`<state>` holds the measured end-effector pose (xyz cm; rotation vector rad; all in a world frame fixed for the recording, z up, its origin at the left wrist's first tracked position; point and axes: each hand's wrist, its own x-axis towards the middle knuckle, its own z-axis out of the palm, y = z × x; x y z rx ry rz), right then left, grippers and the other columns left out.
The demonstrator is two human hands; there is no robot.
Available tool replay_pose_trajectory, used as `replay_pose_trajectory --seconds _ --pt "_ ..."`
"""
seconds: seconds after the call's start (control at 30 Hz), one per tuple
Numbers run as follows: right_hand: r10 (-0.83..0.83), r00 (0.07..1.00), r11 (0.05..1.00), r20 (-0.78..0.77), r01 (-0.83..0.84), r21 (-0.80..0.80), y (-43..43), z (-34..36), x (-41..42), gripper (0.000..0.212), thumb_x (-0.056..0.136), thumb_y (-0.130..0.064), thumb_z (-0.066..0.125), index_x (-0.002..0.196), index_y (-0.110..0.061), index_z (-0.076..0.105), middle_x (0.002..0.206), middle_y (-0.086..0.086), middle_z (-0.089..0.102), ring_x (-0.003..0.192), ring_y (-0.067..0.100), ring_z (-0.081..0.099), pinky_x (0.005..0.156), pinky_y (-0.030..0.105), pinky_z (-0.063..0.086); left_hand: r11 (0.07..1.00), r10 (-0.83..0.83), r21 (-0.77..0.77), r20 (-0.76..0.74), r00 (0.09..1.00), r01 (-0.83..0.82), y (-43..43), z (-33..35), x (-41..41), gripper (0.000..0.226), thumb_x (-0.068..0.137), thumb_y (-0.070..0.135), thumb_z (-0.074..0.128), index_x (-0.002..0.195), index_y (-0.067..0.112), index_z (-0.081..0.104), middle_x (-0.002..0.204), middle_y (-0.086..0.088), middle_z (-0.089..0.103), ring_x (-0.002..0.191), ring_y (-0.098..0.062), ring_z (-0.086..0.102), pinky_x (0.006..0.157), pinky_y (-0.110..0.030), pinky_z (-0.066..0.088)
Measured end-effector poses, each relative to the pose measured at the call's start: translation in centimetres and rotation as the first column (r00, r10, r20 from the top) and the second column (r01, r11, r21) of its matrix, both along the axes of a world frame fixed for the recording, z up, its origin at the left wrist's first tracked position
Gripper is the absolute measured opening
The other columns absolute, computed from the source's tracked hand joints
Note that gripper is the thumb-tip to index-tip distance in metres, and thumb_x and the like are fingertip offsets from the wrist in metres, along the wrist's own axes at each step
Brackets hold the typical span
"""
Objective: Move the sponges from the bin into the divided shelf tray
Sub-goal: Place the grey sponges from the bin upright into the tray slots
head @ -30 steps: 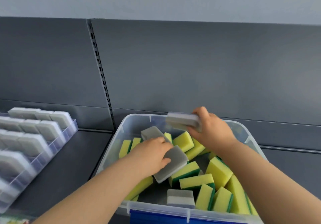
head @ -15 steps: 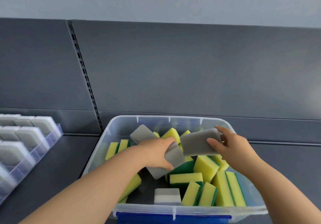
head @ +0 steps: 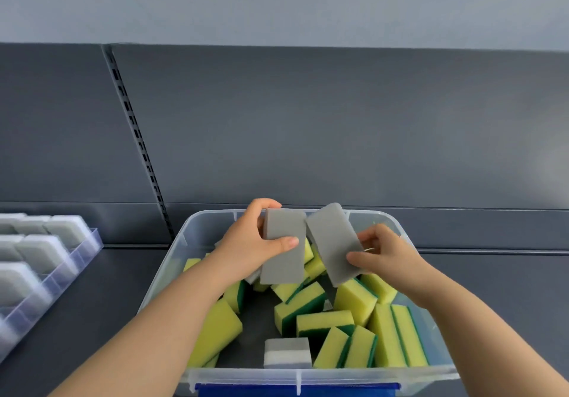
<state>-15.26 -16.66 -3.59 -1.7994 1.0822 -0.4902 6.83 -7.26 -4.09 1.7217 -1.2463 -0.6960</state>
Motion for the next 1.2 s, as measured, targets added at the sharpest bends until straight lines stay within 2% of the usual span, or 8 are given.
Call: replay_pose_trajectory --seconds 0.07,0.23,0.33,0.43,0.57,0.73,0.9,1.2 --pt "0.073 0.994 0.995 -0.084 -0.079 -0.067 0.0 0.4 0.5 0.034 0.079 -0.020 0.069 0.104 -0.020 0.045 0.103 -0.003 0.055 0.089 0.010 0.057 0.077 0.028 0.052 1.000 -0.008 -0.018 -0.033 0.999 0.008 0.0 0.4 -0.1 0.054 0.063 0.047 0.079 0.104 0.049 0.044 0.107 0.012 0.062 0.098 -0.008 0.061 0.083 -0.041 0.053" --pt "0.219 0.975 0.970 0.030 -0.215 -0.113 0.1 1.5 1.2 0.083 0.079 -0.015 0.068 0.136 -0.045 0.016 0.108 -0.008 0.051 0.084 0.011 0.059 0.075 0.022 0.050 0.998 -0.067 0.008 0.106 0.992 0.067 0.0 1.1 -1.2 0.059 0.063 0.035 0.084 0.107 0.045 0.047 0.109 0.020 0.055 0.095 0.000 0.055 0.080 -0.027 0.051" --pt "0.238 0.962 0.901 -0.137 -0.271 -0.339 -0.2 1.4 1.2 0.071 0.079 -0.020 0.066 0.133 -0.046 0.029 0.111 -0.007 0.053 0.084 0.003 0.050 0.068 0.009 0.041 0.996 -0.088 0.000 0.289 0.953 0.092 -0.3 1.2 -2.2 0.060 0.065 0.035 0.082 0.111 0.046 0.045 0.113 0.023 0.049 0.097 0.003 0.048 0.076 -0.012 0.040" --pt "0.139 0.965 0.863 -0.222 -0.228 -0.451 -0.3 1.4 0.7 0.047 0.081 -0.024 0.065 0.121 -0.038 0.045 0.109 -0.010 0.052 0.088 0.007 0.047 0.061 0.008 0.036 0.998 -0.028 -0.039 0.415 0.909 0.048 -0.4 1.8 -3.0 0.050 0.072 0.036 0.077 0.113 0.040 0.049 0.112 0.018 0.050 0.100 -0.004 0.047 0.077 -0.017 0.037" --pt "0.076 0.957 0.813 -0.280 -0.222 -0.538 -0.3 1.4 -0.3 0.038 0.082 -0.024 0.060 0.115 -0.031 0.044 0.107 -0.010 0.051 0.088 0.011 0.047 0.068 0.024 0.039 0.999 0.026 -0.045 0.694 0.719 0.008 0.5 2.5 -4.1 0.041 0.080 0.032 0.067 0.115 0.038 0.045 0.116 0.019 0.048 0.104 -0.008 0.044 0.074 -0.025 0.035" --pt "0.072 0.975 0.688 -0.211 -0.201 -0.697 -0.4 -0.2 -1.0 0.052 0.076 -0.007 0.061 0.123 -0.023 0.048 0.115 -0.002 0.053 0.096 0.024 0.055 0.067 0.031 0.048 0.991 0.096 -0.124 0.905 0.415 0.041 1.9 1.5 -5.6 0.073 0.055 0.015 0.083 0.117 0.027 0.048 0.095 0.002 0.057 0.075 -0.020 0.060 0.048 -0.030 0.046" --pt "0.110 0.974 0.588 -0.199 -0.225 -0.777 1.5 -0.9 -0.1 0.044 0.064 -0.012 0.077 0.103 -0.019 0.060 0.094 0.000 0.060 0.075 0.027 0.059 0.044 0.028 0.043 0.992 0.126 -0.123 0.964 0.234 -0.030 4.3 0.9 -6.3 0.058 0.056 0.006 0.080 0.110 0.019 0.064 0.095 -0.003 0.063 0.083 -0.027 0.061 0.069 -0.038 0.051" --pt "0.272 0.959 0.554 -0.077 -0.222 -0.802 10.8 1.4 4.0 0.047 0.065 -0.019 0.079 0.103 -0.021 0.052 0.091 -0.003 0.056 0.074 0.021 0.056 0.056 0.022 0.040 0.923 0.370 -0.296 0.859 0.355 -0.246 17.8 2.5 -3.6 0.058 0.059 0.016 0.084 0.111 0.021 0.057 0.103 0.005 0.063 0.093 -0.013 0.052 0.072 -0.027 0.045"
